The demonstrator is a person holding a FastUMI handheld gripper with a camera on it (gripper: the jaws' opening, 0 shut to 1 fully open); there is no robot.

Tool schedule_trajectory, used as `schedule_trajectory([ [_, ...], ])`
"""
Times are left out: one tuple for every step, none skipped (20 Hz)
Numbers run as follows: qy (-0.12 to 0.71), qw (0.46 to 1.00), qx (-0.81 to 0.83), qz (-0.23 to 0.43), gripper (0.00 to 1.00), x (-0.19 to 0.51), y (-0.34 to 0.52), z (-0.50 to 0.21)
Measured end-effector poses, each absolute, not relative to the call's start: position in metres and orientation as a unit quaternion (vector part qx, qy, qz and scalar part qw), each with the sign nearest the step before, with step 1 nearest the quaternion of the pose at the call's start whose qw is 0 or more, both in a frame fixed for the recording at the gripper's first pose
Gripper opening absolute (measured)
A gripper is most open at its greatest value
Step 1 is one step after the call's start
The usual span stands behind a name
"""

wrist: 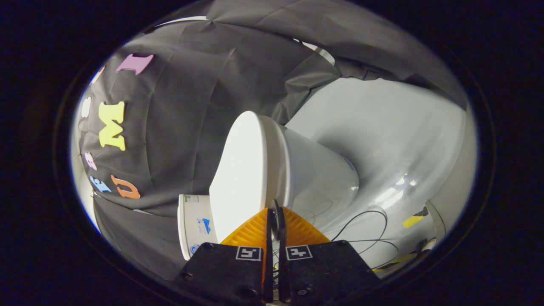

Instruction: Open the toilet lid.

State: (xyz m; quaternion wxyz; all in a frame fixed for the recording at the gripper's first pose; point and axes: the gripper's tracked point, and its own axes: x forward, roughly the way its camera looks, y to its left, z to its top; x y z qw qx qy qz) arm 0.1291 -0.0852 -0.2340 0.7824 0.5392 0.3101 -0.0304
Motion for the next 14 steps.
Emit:
schedule_trajectory([
  [0.308,0.786,0.535,-0.031,0.08,0.131,-0.085,-0.228],
  [0.308,0.789,0.531,-0.031,0.07,0.131,-0.084,-0.224],
  [0.307,0.794,0.524,-0.032,0.07,0.129,-0.082,-0.218],
  [0.308,0.797,0.519,-0.034,0.06,0.128,-0.082,-0.214],
  [0.309,0.802,0.509,-0.035,0.06,0.127,-0.081,-0.209],
  [0.311,0.806,0.502,-0.035,0.06,0.128,-0.079,-0.205],
  [0.31,0.81,0.496,-0.036,0.06,0.128,-0.078,-0.198],
  [0.308,0.814,0.492,-0.035,0.05,0.129,-0.078,-0.19],
  [0.306,0.817,0.488,-0.035,0.05,0.128,-0.075,-0.183],
  [0.306,0.819,0.484,-0.036,0.05,0.128,-0.074,-0.177],
  [0.306,0.824,0.476,-0.038,0.05,0.127,-0.074,-0.173],
  [0.307,0.83,0.464,-0.04,0.05,0.127,-0.073,-0.169],
  [0.307,0.837,0.451,-0.041,0.05,0.126,-0.071,-0.163],
  [0.308,0.844,0.438,-0.041,0.05,0.127,-0.068,-0.158],
])
